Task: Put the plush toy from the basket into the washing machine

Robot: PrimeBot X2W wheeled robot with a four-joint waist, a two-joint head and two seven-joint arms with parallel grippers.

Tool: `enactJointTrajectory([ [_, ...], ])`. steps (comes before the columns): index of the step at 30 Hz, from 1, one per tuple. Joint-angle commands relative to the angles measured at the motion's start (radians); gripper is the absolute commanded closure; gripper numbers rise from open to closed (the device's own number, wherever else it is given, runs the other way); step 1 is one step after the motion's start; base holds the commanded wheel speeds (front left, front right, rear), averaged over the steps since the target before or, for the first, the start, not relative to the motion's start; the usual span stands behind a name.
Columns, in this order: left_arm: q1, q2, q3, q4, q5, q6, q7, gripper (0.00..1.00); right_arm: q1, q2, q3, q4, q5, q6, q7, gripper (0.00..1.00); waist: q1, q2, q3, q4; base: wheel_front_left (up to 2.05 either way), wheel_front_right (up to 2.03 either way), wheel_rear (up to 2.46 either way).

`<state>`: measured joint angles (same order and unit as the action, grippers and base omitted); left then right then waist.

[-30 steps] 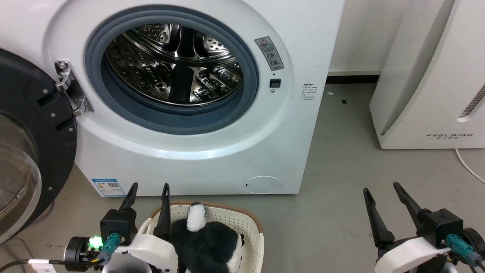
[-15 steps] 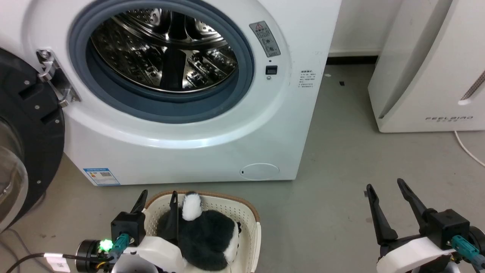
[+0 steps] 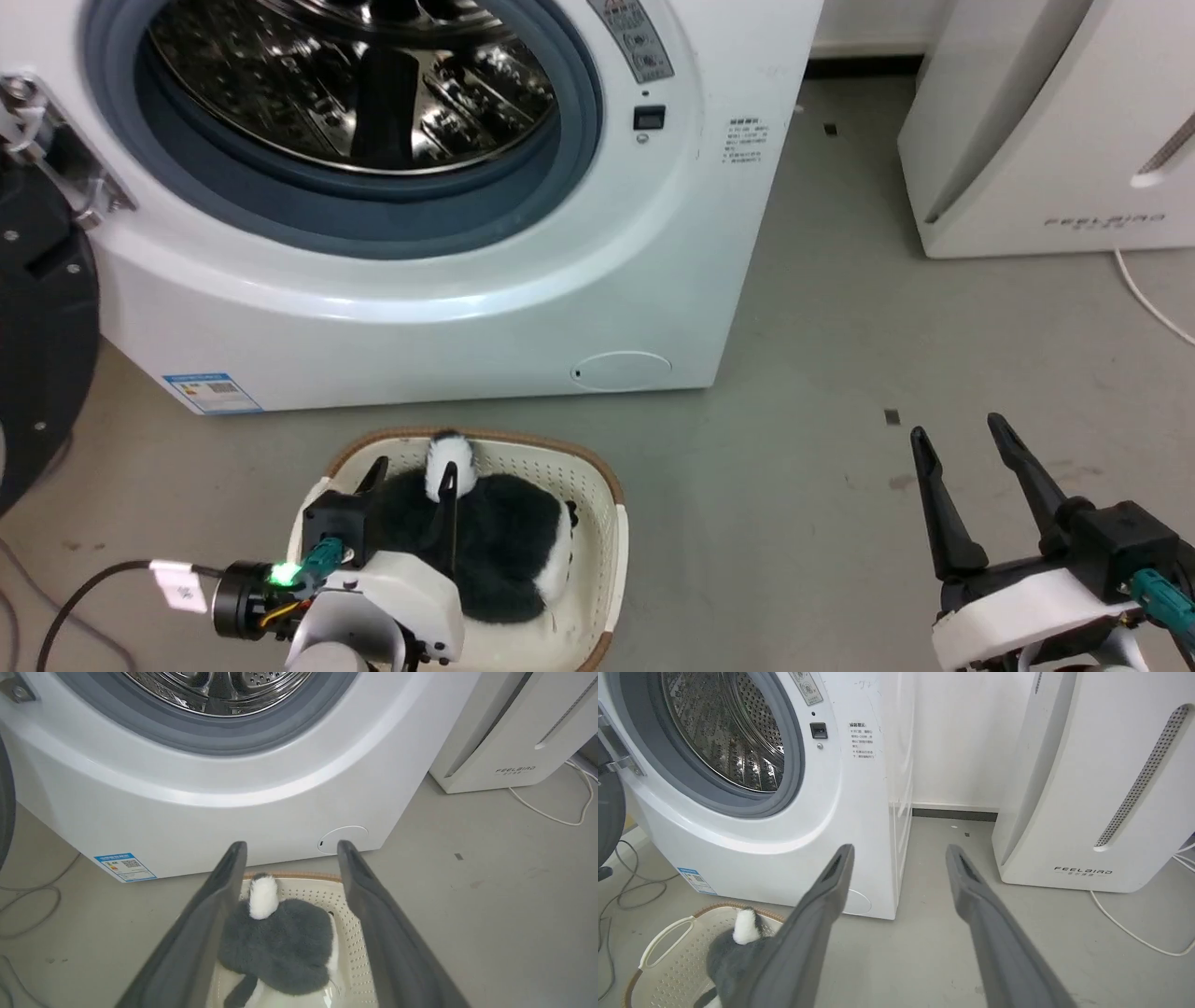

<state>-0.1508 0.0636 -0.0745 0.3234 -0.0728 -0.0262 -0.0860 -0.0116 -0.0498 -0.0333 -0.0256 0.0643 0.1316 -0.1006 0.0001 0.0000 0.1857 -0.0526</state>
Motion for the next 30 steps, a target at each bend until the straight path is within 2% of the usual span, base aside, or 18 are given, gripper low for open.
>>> enactJointTrajectory([
  [1,-0.025,0.008,-0.005,0.022,-0.007,-0.005,-0.004,0.0,-0.016,0.0,-0.003,-0.007,0.009,0.0,-0.009,0.0,0.0,0.0,0.019,-0.008,0.0,0.0,0.0],
  [12,-0.144,0.034,-0.023,0.198,-0.034,-0.021,0.021,0.0,-0.046,0.0,-0.005,-0.019,0.042,0.0,-0.031,0.0,0.0,0.0,0.142,-0.037,0.0,0.0,0.0],
  [30,-0.366,0.142,-0.098,0.473,-0.039,-0.051,0.095,0.0,-0.099,0.0,0.01,-0.054,0.117,-0.001,-0.069,0.0,-0.0001,0.0,0.363,-0.113,0.0,0.0,0.0],
])
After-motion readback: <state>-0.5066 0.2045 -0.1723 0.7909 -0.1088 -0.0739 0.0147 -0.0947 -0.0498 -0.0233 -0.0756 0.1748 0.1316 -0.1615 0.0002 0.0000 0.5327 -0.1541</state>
